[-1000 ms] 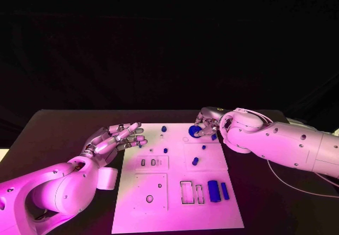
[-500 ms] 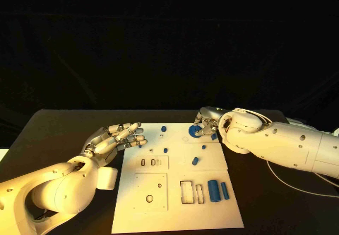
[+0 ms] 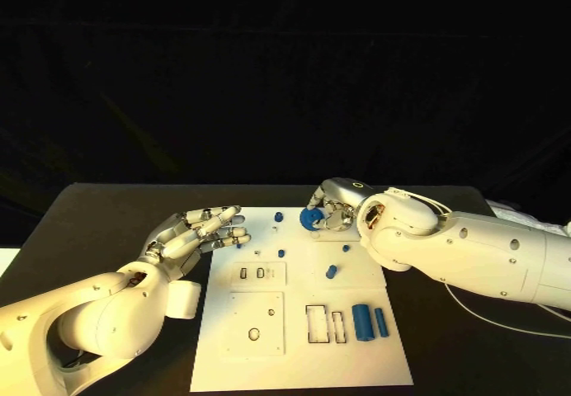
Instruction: Assemble the parts on the task board
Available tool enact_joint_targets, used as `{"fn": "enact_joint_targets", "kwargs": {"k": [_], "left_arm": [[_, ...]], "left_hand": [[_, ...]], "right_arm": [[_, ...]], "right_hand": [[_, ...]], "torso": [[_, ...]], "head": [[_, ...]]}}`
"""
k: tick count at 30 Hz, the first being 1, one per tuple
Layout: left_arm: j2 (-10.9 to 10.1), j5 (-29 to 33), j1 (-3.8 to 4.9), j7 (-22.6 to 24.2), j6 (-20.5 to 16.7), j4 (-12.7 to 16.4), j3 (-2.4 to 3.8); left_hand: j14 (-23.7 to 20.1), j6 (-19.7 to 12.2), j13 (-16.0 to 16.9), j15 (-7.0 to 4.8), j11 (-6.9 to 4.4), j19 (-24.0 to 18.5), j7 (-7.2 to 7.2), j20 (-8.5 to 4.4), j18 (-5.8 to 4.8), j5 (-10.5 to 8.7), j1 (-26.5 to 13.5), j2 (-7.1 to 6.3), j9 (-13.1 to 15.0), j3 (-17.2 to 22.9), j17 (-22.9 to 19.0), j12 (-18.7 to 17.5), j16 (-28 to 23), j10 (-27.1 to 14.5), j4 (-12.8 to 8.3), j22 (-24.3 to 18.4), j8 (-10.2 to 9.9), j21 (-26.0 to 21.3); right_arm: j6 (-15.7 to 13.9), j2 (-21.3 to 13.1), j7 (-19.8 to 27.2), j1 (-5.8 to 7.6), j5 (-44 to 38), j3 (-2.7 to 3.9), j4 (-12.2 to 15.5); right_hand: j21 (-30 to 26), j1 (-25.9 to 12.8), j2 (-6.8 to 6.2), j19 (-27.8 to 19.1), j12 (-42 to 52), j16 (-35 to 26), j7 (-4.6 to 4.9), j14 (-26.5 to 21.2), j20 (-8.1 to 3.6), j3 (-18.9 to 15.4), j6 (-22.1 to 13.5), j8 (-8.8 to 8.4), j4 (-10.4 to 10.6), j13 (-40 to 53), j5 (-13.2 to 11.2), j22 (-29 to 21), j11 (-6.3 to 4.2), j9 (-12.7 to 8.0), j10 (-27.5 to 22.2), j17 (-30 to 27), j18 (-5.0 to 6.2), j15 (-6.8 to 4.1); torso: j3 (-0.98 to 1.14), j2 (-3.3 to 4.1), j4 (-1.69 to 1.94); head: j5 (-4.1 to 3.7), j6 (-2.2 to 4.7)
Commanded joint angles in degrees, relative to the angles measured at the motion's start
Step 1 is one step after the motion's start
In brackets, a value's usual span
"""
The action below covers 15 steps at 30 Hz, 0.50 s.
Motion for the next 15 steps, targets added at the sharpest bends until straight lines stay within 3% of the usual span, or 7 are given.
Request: {"fn": "enact_joint_targets", "kwargs": {"k": [1, 4, 8, 15], "left_arm": [[0.1, 0.0, 0.06, 0.9, 1.1, 0.2, 0.04], [0.1, 0.0, 0.06, 0.9, 1.1, 0.2, 0.04], [0.1, 0.0, 0.06, 0.9, 1.1, 0.2, 0.04], [0.0, 0.0, 0.07, 1.1, 1.1, 0.3, 0.04]], "left_hand": [[0.1, -0.1, -0.1, 0.21, 0.3, 0.0, 0.29, 0.26, 0.7, -0.05, 0.3, 0.09, 0.0, 0.0, 0.1, -0.3, -0.3, -0.2, -0.2, 0.0, -0.3, -0.2], [0.1, -0.1, -0.1, 0.21, 0.3, 0.0, 0.29, 0.26, 0.7, -0.05, 0.3, 0.09, 0.0, 0.0, 0.1, -0.3, -0.3, -0.2, -0.3, 0.0, -0.3, -0.2], [0.1, -0.1, -0.1, 0.2, 0.3, 0.0, 0.28, 0.25, 0.7, -0.06, 0.3, 0.11, 0.0, 0.0, 0.1, -0.3, -0.3, -0.2, -0.3, -0.1, -0.3, -0.2], [0.1, -0.1, -0.1, 0.2, 0.3, 0.0, 0.28, 0.25, 0.7, -0.06, 0.3, 0.11, 0.0, 0.0, 0.1, -0.3, -0.3, -0.2, -0.3, -0.1, -0.3, -0.2]], "right_arm": [[-1.7, 1.2, -0.7, 0.37, -1.3, 0.08, 0.9], [-1.8, 2.7, -0.4, 0.53, -1.5, 0.08, 0.7], [-1.7, 5.0, 0.0, 0.48, -2.1, 0.03, -0.6], [-1.7, 9.0, 1.1, -1.13, -2.2, -0.19, -3.3]], "right_hand": [[0.3, -1.5, 0.44, 0.2, -0.2, -0.2, -0.73, 4.8, 0.15, 0.5, 2.5, -0.43, 0.1, -0.9, 0.0, -0.1, 0.09, 0.7, -0.3, 8.3, -1.16, -0.36], [0.5, -1.8, 0.35, 0.4, -0.2, -0.2, -0.72, 4.8, 0.16, 0.7, 2.5, -0.5, 0.0, -0.9, 0.1, 0.4, 0.1, 0.7, -0.3, 8.3, -1.24, -0.35], [0.8, -2.4, 0.06, 0.7, -0.2, -0.2, -0.72, 4.8, 0.17, 1.1, 2.6, -0.63, -0.1, -0.8, 0.7, 1.1, 0.11, 0.7, -0.2, 8.4, -1.38, -0.34], [0.9, -3.6, -0.3, 0.8, -0.7, -0.2, -0.66, 4.8, 0.21, 1.3, 2.5, -0.89, -0.1, -0.9, 1.3, 1.3, 0.16, 0.7, -0.3, 8.2, -1.42, -0.31]], "torso": [[-0.01, 0.03, -0.04], [-0.11, -0.01, 0.09], [-0.07, -0.01, 0.11], [0.02, 0.06, -0.03]], "head": [[0.18, -0.04], [0.36, -0.15], [0.59, -0.27], [1.12, -0.45]]}}
